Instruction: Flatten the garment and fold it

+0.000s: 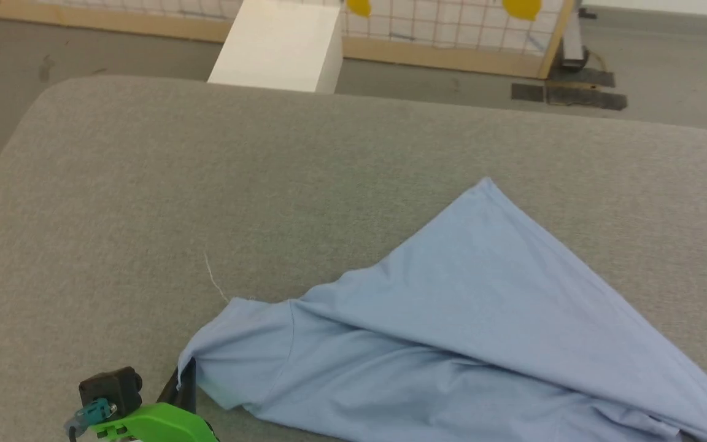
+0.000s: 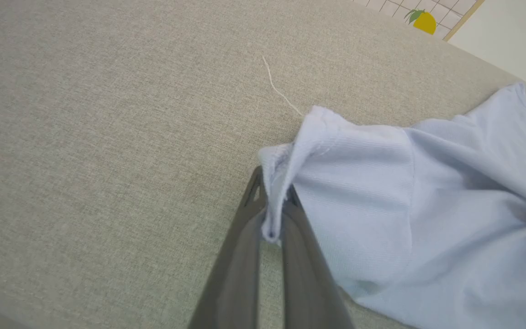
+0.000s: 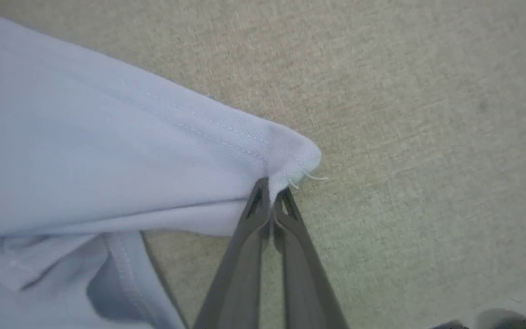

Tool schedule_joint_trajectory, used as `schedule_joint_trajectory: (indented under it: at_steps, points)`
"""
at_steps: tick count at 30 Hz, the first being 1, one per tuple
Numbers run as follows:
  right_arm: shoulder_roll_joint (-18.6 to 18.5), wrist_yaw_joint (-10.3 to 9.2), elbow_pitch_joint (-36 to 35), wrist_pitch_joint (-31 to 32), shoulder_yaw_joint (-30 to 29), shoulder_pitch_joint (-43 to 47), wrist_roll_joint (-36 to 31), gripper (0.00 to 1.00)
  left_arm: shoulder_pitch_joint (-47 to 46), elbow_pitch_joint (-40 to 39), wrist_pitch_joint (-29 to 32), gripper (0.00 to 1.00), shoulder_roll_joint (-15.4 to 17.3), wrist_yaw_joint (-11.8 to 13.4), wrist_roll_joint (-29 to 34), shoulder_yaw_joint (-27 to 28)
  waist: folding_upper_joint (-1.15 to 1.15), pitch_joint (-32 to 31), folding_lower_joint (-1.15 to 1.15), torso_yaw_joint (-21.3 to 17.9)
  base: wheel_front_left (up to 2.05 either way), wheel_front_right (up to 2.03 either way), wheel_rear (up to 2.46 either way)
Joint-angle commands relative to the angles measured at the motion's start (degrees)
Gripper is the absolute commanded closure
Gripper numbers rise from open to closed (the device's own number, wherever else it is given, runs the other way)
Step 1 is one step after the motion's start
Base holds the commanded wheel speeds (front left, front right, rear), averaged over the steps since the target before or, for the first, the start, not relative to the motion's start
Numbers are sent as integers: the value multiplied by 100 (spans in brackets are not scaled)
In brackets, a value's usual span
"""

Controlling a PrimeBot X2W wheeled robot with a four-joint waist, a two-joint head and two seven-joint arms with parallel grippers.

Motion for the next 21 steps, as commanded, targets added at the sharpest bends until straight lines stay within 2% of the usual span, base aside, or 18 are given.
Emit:
schedule_joint_trajectory:
  at_steps: [1, 2, 3, 4, 5, 9, 13, 17, 21]
  points:
    - [-6, -9, 95, 140, -6, 63, 58, 100, 73, -30, 32, 100, 40, 21, -85, -4, 34, -91, 0, -87, 0, 0, 0]
    - [-6, -9, 138, 195, -4, 72, 97, 95, 70, -35, 39, 100, 42, 19, -85, -12, 34, -91, 0, -78, 0, 0, 0]
    - [-6, -9, 172, 235, -12, 76, 151, 67, 62, -36, 49, 100, 44, 14, -87, -27, 34, -91, 0, -61, 0, 0, 0]
    - [-6, -9, 184, 232, -13, 87, 169, 57, 54, -35, 57, 100, 44, 5, -92, -40, 34, -90, 0, -43, 0, 0, 0]
    - [-6, -9, 171, 164, 2, 97, 190, 0, 43, -39, 51, 100, 34, -7, -112, -46, 34, -86, 0, -22, 0, 0, 0]
    - [-6, -9, 39, -408, 21, -54, 330, 0, 20, -62, 53, 100, 35, -30, -140, -67, 34, -63, 0, 50, 0, 0, 0]
    - [-5, -9, -291, -1366, 234, -419, 186, 0, -10, -85, 69, 100, 57, -19, -138, -71, 34, 3, 0, 119, 0, 0, 0]
    - [-16, -9, -596, -2304, 1030, -882, 97, 0, -83, -93, 61, 100, 47, -18, -142, -92, 34, 120, 0, 197, 0, 0, 0]
    - [-432, -9, -494, -2981, 2124, -1479, 54, 0, -177, -69, 11, 100, 5, -32, -152, -126, 34, 312, 0, 292, 0, 0, 0]
